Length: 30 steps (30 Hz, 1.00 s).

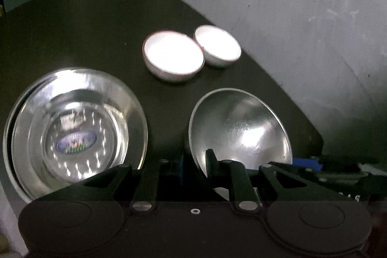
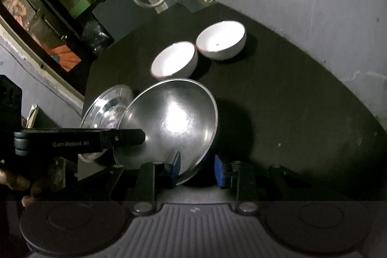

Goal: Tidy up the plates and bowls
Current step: 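Lower the steel pot beside the plate stack and open both grippers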

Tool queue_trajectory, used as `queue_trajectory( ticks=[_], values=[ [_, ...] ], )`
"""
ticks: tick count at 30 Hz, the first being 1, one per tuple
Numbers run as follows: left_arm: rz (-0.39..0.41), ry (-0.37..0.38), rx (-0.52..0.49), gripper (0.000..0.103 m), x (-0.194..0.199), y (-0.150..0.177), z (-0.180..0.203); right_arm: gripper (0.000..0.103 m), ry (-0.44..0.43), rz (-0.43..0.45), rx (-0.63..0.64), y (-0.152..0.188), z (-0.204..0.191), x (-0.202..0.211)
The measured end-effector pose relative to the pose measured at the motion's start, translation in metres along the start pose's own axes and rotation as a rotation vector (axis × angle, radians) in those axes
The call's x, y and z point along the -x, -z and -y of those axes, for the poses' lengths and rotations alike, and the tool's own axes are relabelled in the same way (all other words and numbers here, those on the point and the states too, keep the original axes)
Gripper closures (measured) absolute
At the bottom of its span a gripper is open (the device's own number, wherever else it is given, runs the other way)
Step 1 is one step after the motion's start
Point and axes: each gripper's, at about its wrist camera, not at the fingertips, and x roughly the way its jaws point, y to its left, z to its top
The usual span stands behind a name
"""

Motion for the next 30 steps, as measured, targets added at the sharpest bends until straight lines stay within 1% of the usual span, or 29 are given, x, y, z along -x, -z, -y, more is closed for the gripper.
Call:
queue_trajectory(
  ticks=[3,13,27,30],
  values=[
    [-0.026,-0.014,-0.001,0.084,-0.001,0.003,0.0,0.069,-0.004,-0.015,0.001,0.003,-0.001,-0.001],
    [-0.099,-0.022,0.016,0.082,-0.001,0.016,-0.002,0.069,-0.01,-0.042,0.002,0.003,-0.002,-0.004],
    [-0.104,-0.022,-0.001,0.08,0.001,0.017,0.001,0.069,-0.016,-0.043,-0.024,0.003,0.004,-0.009],
    [-0.105,-0.028,-0.008,0.079,0.001,0.016,0.002,0.066,-0.016,-0.041,-0.03,0.003,0.005,-0.009]
  ],
)
